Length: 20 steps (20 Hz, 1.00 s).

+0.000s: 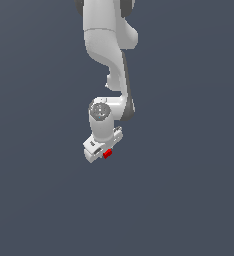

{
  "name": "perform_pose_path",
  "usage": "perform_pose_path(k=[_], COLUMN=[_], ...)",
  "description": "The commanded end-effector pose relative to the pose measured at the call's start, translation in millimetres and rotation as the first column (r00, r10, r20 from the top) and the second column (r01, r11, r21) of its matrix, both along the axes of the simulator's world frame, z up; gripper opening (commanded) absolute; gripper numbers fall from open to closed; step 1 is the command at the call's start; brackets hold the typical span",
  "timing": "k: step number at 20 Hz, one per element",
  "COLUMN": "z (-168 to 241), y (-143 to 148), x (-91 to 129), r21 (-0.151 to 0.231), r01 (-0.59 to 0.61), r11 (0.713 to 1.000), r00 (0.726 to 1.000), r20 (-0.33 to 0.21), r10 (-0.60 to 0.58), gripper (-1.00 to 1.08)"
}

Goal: Pick up the red cube and move it to a goal position.

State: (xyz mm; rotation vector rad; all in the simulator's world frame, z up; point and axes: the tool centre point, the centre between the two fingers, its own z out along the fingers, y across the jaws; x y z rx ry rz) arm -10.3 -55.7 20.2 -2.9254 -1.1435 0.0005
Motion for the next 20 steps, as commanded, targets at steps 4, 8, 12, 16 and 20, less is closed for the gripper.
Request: perform_pose_path(k=[4,8,12,16,20], z=[-0.2,-0.2,1.2,11.1,31.5], y=[0.0,0.0,0.1,4.4,13.7], x=[0.3,0.3,0.5,1.4,3.4], r21=[0.000,0.000,0.000,0.000,-0.001], r01=[-0.003,-0.003,-0.002,-0.002,-0.003], r11=[1.000,1.000,1.000,1.000,1.000], r00=[1.000,1.000,1.000,1.000,1.000], r20=[0.001,0.001,0.001,0.001,0.001], r10=[0.003,0.003,0.002,0.002,0.003], gripper=[-1.00,-1.00,-1.00,-1.00,-1.00])
